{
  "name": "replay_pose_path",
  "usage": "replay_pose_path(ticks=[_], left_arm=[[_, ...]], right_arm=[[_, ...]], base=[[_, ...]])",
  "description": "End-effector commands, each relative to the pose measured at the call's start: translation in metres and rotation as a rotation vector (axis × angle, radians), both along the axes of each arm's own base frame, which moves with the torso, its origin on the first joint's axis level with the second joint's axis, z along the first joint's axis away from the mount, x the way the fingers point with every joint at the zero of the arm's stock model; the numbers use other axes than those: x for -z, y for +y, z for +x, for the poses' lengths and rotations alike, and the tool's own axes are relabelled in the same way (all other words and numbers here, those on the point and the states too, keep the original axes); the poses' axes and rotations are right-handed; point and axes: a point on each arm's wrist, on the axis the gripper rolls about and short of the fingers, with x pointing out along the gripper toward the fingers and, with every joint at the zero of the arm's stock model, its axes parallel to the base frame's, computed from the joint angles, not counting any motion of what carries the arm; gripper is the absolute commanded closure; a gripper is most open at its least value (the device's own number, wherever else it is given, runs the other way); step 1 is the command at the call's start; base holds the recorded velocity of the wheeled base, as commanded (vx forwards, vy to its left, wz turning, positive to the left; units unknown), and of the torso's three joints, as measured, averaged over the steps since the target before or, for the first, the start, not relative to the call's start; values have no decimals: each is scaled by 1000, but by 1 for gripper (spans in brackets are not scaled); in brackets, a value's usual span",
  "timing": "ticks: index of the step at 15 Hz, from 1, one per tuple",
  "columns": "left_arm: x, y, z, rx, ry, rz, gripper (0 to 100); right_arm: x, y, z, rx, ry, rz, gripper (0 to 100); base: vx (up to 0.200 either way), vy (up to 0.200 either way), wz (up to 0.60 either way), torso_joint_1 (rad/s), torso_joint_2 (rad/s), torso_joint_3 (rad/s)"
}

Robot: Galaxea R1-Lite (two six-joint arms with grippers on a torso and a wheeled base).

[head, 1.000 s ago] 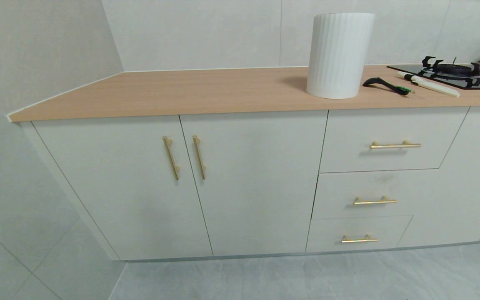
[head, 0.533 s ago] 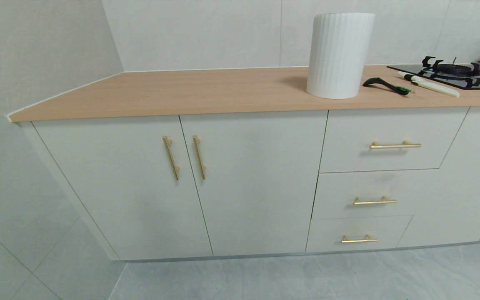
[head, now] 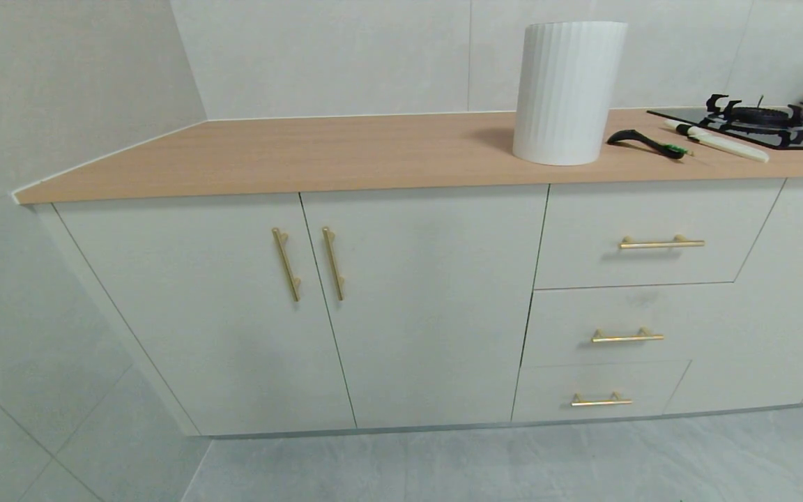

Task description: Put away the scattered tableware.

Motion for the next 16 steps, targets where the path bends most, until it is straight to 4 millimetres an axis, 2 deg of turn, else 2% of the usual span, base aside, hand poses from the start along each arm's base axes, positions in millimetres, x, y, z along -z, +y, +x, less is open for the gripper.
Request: replay_pose_path(ticks=[1, 7, 15, 16], left_arm=[[0, 0, 0, 0, -1, -1, 0], [0, 0, 0, -1, -1, -2, 0], [0, 0, 0, -3, -1, -2, 0], [0, 0, 0, -1, -1, -2, 0]], right_arm=[[0, 0, 0, -1, 2, 0, 0], [0, 0, 0, -2, 4, -2, 0], [0, 0, 0, -2, 4, -8, 0], [0, 0, 0, -2, 6, -8, 0]], base=[[-200, -200, 0, 12, -7, 2], [-200, -200, 0, 4, 1, 0], [0, 0, 0, 0, 0, 0], [0, 0, 600, 2, 2, 7]])
